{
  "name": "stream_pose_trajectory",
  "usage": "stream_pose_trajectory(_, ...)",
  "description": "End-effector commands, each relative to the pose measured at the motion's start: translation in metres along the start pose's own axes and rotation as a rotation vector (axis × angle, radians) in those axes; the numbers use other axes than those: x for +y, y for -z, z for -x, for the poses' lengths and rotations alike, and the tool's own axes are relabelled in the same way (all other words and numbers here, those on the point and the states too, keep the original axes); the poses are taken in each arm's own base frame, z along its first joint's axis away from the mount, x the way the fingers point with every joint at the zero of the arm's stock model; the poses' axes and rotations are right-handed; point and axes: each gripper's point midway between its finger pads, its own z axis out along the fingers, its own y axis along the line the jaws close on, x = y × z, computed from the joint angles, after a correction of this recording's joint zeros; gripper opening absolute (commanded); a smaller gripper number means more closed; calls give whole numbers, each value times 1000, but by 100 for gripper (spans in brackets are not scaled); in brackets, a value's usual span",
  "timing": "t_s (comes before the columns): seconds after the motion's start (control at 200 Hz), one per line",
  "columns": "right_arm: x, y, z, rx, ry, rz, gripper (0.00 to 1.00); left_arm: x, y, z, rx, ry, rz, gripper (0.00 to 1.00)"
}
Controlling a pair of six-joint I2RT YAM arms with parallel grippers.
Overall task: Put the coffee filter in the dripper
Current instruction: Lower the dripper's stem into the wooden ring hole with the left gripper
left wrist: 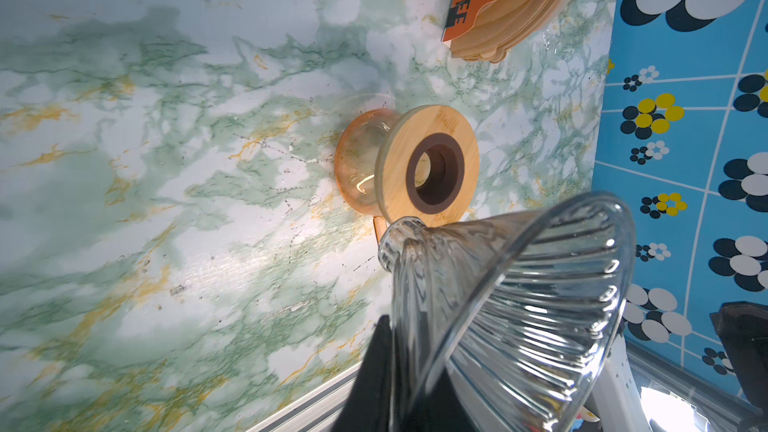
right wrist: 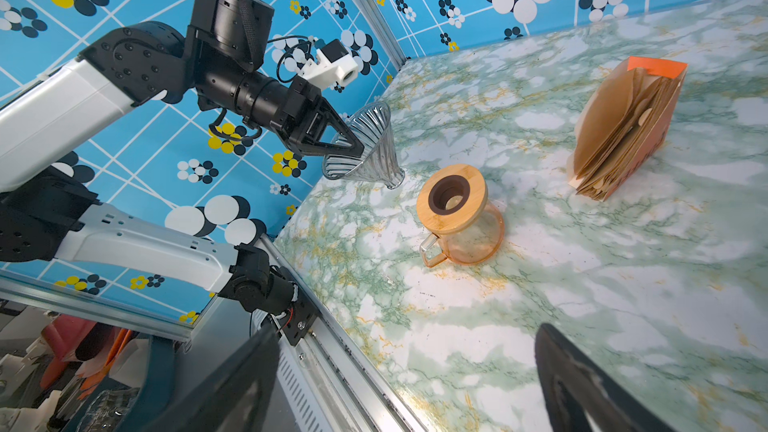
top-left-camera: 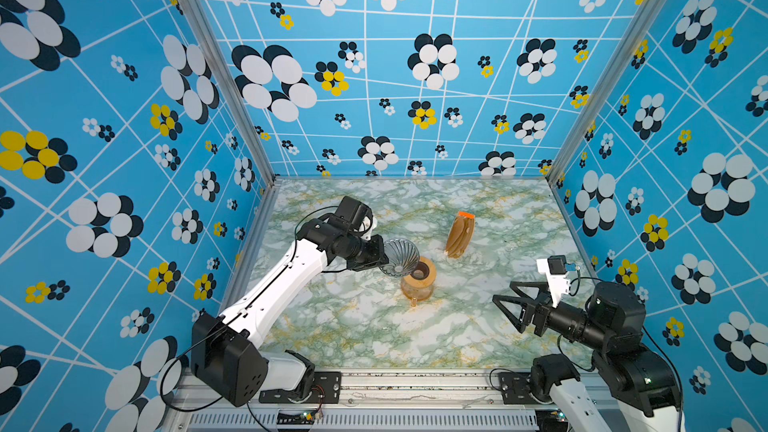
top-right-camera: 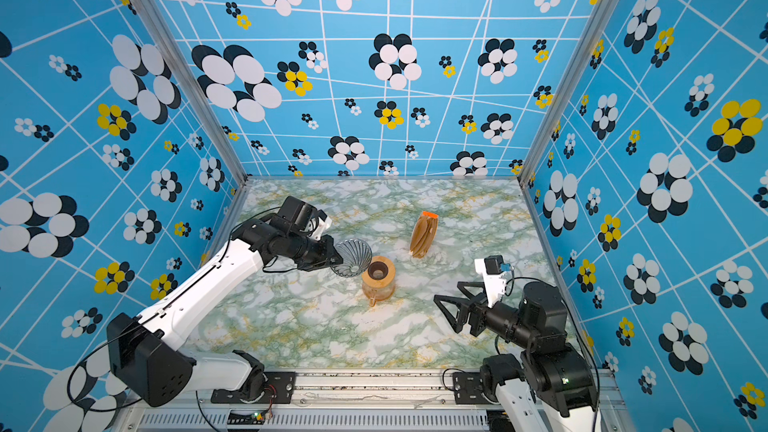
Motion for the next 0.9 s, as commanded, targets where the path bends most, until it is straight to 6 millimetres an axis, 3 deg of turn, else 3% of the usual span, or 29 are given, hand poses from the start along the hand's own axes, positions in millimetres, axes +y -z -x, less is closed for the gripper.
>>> stream_pose_trajectory(0.0,0,0,2,-19,9,0,97,-25,-1,15,-36,-44,-44,13)
stream_pose_trajectory(0.22,-1,0,2,-22,12,-3,96,-38,-21,19,-10,-80,-32,13)
stream_pose_trajectory(0.895,-3,1,2,-24,15,-18,95,-38,-55,20,36,-86,-11,13)
